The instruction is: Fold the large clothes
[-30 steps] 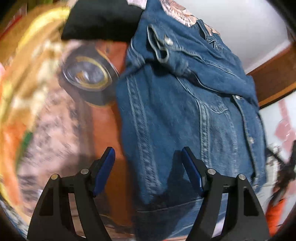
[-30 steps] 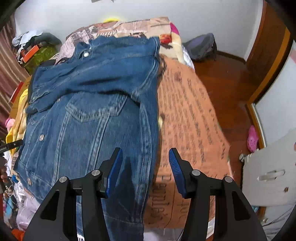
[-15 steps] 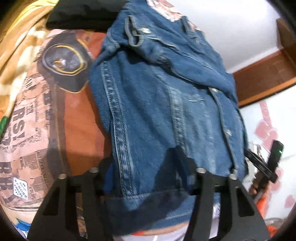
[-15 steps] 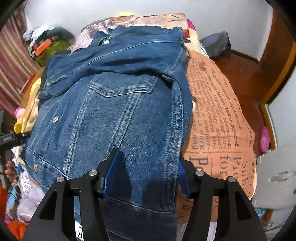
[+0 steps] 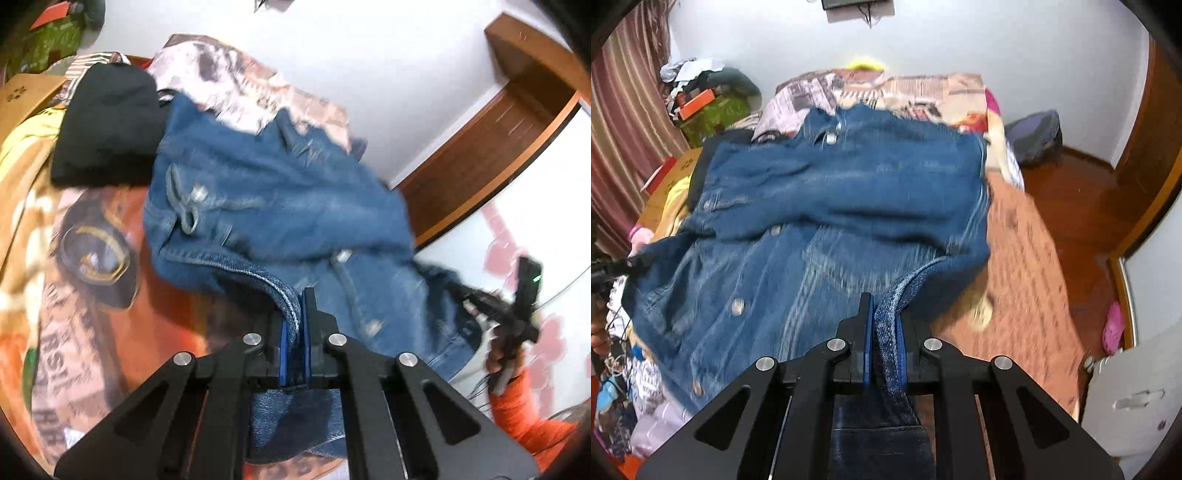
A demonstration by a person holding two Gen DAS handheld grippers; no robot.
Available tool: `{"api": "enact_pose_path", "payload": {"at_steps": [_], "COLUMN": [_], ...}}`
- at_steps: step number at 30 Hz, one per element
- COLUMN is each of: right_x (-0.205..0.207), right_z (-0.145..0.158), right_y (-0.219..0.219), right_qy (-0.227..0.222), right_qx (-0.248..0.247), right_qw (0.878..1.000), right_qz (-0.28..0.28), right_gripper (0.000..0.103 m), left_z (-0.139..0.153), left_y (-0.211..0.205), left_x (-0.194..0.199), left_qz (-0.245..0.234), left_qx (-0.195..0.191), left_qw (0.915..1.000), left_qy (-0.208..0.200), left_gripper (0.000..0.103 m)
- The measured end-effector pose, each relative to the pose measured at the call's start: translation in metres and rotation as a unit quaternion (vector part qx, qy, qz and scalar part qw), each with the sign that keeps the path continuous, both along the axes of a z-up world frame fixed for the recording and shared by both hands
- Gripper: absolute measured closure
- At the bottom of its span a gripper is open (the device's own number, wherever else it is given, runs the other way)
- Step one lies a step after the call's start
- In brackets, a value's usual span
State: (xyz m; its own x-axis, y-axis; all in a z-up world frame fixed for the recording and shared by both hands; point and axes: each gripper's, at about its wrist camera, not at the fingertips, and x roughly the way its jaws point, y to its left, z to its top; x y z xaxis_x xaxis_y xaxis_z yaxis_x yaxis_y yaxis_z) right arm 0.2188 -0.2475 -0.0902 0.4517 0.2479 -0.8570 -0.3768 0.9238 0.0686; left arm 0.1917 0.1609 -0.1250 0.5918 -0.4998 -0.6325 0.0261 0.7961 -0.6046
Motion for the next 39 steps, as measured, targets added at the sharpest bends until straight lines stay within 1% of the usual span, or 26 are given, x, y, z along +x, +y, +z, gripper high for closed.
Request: {"api": "enact_pose_path", "payload": {"at_steps": [1, 4, 7, 10, 12, 14, 16, 18, 19, 21, 23, 24, 26, 28, 31, 33, 34, 35, 37, 38, 39], "right_x": [0.006, 0.031, 0.052, 0.077, 0.100, 0.123, 0.143, 0.164, 0.173, 0.193, 0.202, 0.205, 0.208, 0.207, 0.201, 0.196, 0.195, 0.192, 0.191, 0.185, 0.176], "right_z": [0.002, 0.015, 0.027, 0.040, 0.044, 0.042, 0.032, 0.015, 0.009, -0.020, -0.042, -0.054, -0.067, -0.068, -0.064, -0.059, -0.057, -0.054, -0.050, -0.044, -0.037], "right_y": [0.001, 0.004, 0.007, 0.007, 0.006, 0.004, -0.001, -0.005, -0.007, -0.010, -0.010, -0.010, -0.011, -0.010, -0.004, 0.000, 0.002, 0.004, 0.004, 0.004, 0.004], "right_qy": [-0.005, -0.023, -0.047, -0.072, -0.086, -0.089, -0.084, -0.069, -0.059, -0.018, 0.005, 0.014, 0.020, 0.015, 0.001, 0.000, 0.001, 0.003, 0.003, -0.004, -0.015], "right_qx": [0.001, 0.014, 0.012, 0.012, 0.009, 0.007, 0.003, 0.001, 0.007, 0.019, 0.014, 0.010, 0.010, 0.007, -0.016, -0.039, -0.047, -0.057, -0.072, -0.074, -0.071], "right_qw": [1.000, 1.000, 0.999, 0.997, 0.996, 0.994, 0.994, 0.993, 0.994, 0.995, 0.994, 0.994, 0.995, 0.995, 0.997, 0.997, 0.997, 0.996, 0.995, 0.995, 0.996], "right_qz": [0.000, -0.002, -0.010, -0.024, -0.037, -0.056, -0.074, -0.090, -0.092, -0.099, -0.104, -0.105, -0.102, -0.096, -0.078, -0.069, -0.068, -0.068, -0.064, -0.060, -0.058], "right_gripper": [0.094, 0.094, 0.094, 0.094, 0.094, 0.094, 0.094, 0.094, 0.094, 0.094, 0.094, 0.094, 0.094, 0.094, 0.091, 0.089, 0.084, 0.076, 0.067, 0.064, 0.062], "left_z": [0.007, 0.023, 0.041, 0.052, 0.051, 0.041, 0.027, 0.007, -0.003, -0.028, -0.045, -0.055, -0.066, -0.074, -0.073, -0.070, -0.069, -0.067, -0.064, -0.061, -0.057], "left_y": [0.002, 0.004, 0.016, 0.031, 0.048, 0.062, 0.070, 0.072, 0.072, 0.069, 0.066, 0.064, 0.061, 0.059, 0.057, 0.055, 0.053, 0.051, 0.045, 0.042, 0.040], "left_x": [0.008, 0.033, 0.056, 0.079, 0.098, 0.118, 0.136, 0.153, 0.162, 0.180, 0.189, 0.193, 0.196, 0.197, 0.196, 0.195, 0.193, 0.188, 0.178, 0.173, 0.165], "left_qz": [0.000, 0.006, 0.019, 0.048, 0.076, 0.099, 0.112, 0.108, 0.106, 0.099, 0.090, 0.085, 0.075, 0.068, 0.061, 0.058, 0.055, 0.050, 0.039, 0.037, 0.036], "left_qx": [-0.003, 0.010, 0.015, 0.025, 0.019, 0.017, 0.024, 0.018, 0.023, 0.052, 0.075, 0.085, 0.098, 0.106, 0.113, 0.122, 0.127, 0.133, 0.158, 0.172, 0.189], "left_qw": [1.0000, 0.9996, 0.9984, 0.9960, 0.9941, 0.9927, 0.9920, 0.9936, 0.9940, 0.9936, 0.9926, 0.9920, 0.9912, 0.9909, 0.9903, 0.9888, 0.9882, 0.9875, 0.9844, 0.9823, 0.9796], "left_qy": [-0.006, -0.024, -0.051, -0.071, -0.074, -0.067, -0.052, -0.030, -0.014, 0.014, 0.032, 0.039, 0.046, 0.046, 0.054, 0.064, 0.066, 0.068, 0.068, 0.065, 0.060], "left_gripper": [0.098, 0.098, 0.098, 0.098, 0.098, 0.098, 0.098, 0.098, 0.098, 0.098, 0.098, 0.097, 0.097, 0.097, 0.097, 0.096, 0.095, 0.092, 0.080, 0.067, 0.058]}}
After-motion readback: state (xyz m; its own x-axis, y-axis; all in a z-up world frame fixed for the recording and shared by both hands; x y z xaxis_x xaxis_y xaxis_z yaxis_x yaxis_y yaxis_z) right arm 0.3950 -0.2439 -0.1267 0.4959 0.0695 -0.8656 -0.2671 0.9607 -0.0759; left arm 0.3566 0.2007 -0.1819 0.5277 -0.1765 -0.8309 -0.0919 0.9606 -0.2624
